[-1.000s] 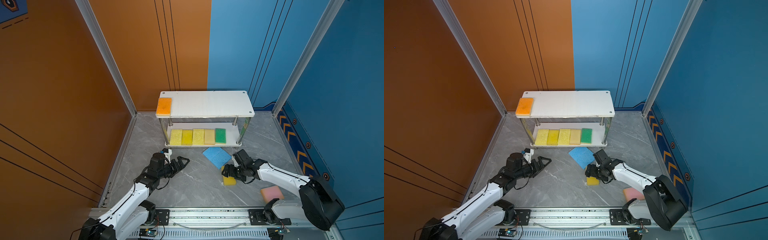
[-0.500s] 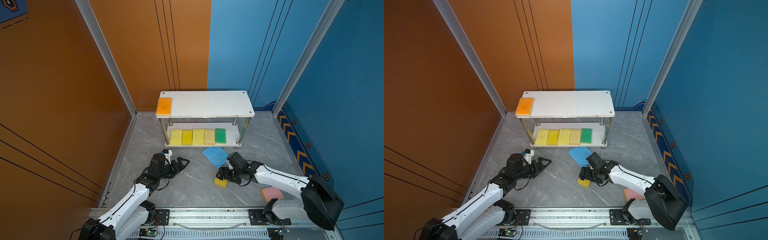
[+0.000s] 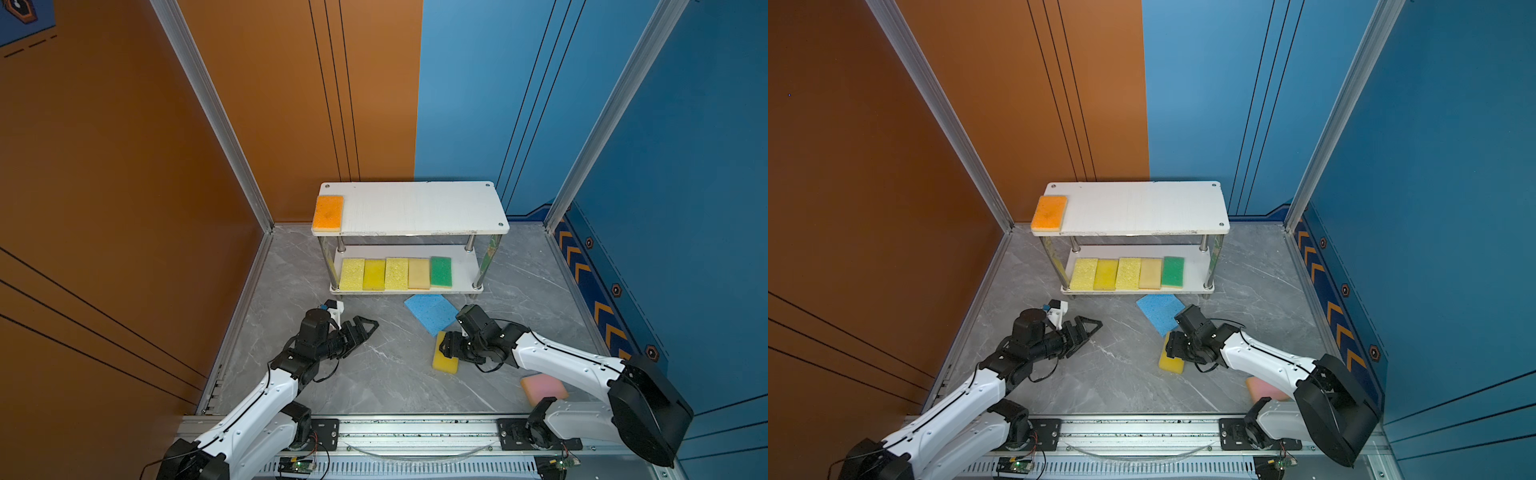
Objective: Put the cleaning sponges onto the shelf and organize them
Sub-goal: 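Close the right gripper on the yellow sponge's edge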
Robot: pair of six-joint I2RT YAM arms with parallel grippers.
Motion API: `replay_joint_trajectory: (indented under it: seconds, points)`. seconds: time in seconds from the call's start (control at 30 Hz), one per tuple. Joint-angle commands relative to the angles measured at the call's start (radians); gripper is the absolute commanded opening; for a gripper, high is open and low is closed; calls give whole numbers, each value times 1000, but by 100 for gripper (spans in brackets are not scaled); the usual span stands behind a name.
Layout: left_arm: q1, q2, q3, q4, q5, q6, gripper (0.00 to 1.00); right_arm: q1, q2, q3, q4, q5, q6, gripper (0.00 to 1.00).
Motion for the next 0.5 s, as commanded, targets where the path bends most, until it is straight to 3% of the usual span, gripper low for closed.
replay_joint_trajectory:
  seconds: [0.0,0.47]
  points:
    - [1,-7,-18,16,13,-4,89,-3,-23,-19,3,40,12,66]
    - [2,0,-14,19,26,-5,88,-36,0,-48,59,34,18,35]
